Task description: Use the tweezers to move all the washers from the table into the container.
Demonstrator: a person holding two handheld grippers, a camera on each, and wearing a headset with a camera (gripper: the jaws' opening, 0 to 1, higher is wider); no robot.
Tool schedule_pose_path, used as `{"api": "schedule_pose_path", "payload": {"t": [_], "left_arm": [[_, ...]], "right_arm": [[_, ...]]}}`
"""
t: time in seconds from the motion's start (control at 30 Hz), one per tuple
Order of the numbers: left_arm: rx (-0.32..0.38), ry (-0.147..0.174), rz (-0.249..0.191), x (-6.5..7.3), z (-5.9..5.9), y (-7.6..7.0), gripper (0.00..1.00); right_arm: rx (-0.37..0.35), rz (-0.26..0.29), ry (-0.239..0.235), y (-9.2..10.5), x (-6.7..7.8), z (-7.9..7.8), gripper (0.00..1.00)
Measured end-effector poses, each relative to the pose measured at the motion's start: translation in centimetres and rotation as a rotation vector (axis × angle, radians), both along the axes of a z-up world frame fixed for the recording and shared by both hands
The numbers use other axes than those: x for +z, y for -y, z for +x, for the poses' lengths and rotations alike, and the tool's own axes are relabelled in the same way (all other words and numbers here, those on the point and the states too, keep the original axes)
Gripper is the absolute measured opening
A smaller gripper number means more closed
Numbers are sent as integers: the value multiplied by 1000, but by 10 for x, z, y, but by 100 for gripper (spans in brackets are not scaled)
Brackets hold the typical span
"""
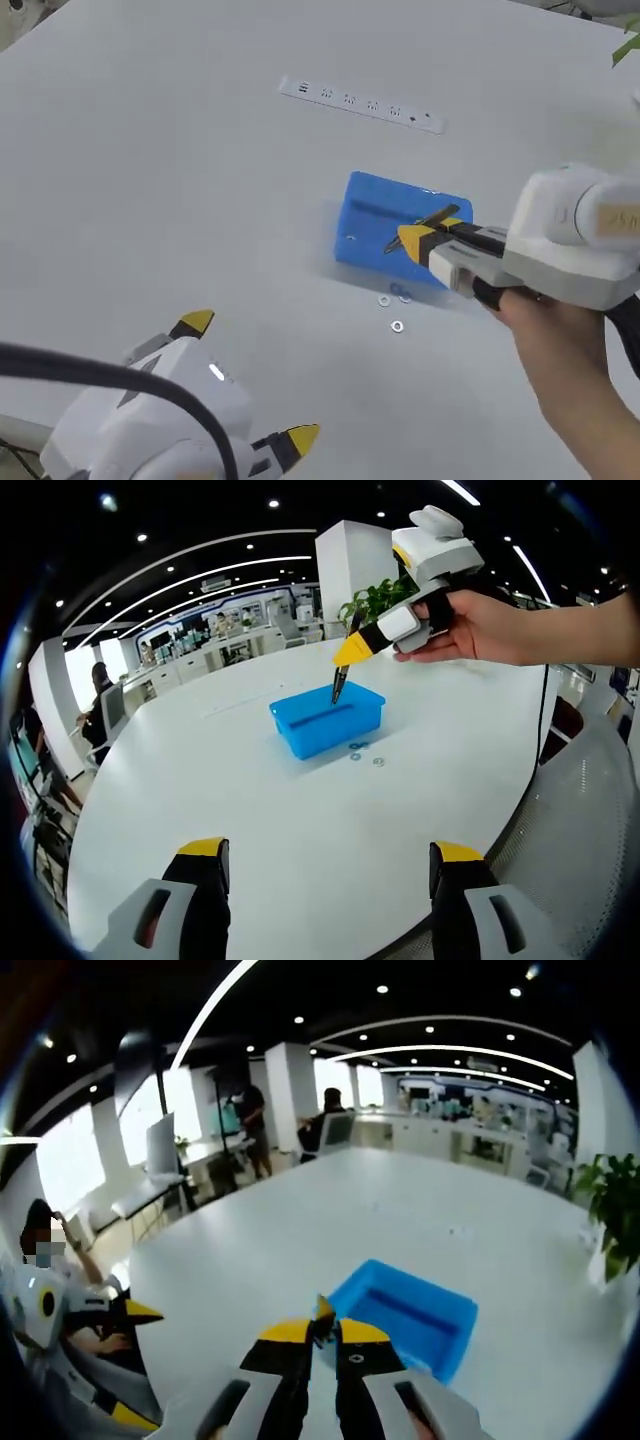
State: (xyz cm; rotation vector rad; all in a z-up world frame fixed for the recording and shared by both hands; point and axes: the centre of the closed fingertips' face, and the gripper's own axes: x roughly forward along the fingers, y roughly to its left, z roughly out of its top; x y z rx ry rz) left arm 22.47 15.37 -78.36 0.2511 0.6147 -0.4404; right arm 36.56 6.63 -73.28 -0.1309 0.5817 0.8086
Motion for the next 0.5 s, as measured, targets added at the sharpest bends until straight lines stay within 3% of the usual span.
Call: {"api": "schedule_pose_path", "payload": {"t": [0.2,0.3,0.5], "left_arm": [[3,0,4,0,0,-1,83],[3,1,4,0,0,-1,83],[2,1,8,-1,0,-1,82]], "right_arm": [[6,-46,-24,5,-22,-7,5],[18,-122,-11,11,-36,-8,5],[26,-149,-39,11,-53,-10,5]]}}
